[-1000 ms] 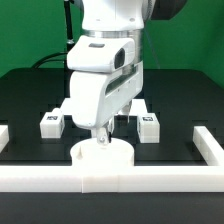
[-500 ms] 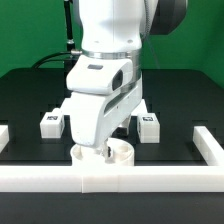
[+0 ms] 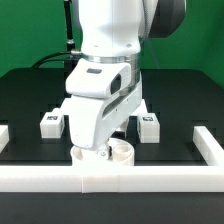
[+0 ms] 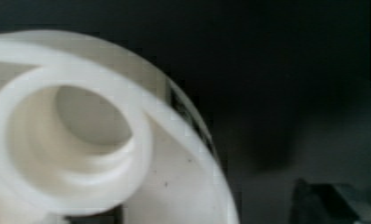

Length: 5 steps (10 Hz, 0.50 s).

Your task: Assemble stool

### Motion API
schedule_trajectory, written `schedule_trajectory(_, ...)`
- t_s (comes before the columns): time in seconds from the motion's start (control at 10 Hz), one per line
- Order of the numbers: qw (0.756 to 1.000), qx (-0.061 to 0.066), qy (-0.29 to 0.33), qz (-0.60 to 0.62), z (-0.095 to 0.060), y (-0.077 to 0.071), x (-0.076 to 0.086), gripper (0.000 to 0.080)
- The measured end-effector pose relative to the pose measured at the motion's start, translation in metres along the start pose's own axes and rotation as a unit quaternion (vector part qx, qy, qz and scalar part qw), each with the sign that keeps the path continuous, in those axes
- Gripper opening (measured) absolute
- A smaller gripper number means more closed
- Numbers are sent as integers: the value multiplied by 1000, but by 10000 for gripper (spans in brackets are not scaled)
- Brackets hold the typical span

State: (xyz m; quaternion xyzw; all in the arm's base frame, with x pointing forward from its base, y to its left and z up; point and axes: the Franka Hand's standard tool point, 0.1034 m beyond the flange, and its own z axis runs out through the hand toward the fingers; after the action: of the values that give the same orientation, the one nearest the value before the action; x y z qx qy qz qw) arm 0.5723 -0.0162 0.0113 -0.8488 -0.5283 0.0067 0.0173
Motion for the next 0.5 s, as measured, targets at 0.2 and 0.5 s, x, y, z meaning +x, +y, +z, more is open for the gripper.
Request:
schedule_trajectory(0.2,1000,0,0,0,0,0,0,348)
schedule_trajectory(0.5,1000,3,-2,1,1,-2,-2,35)
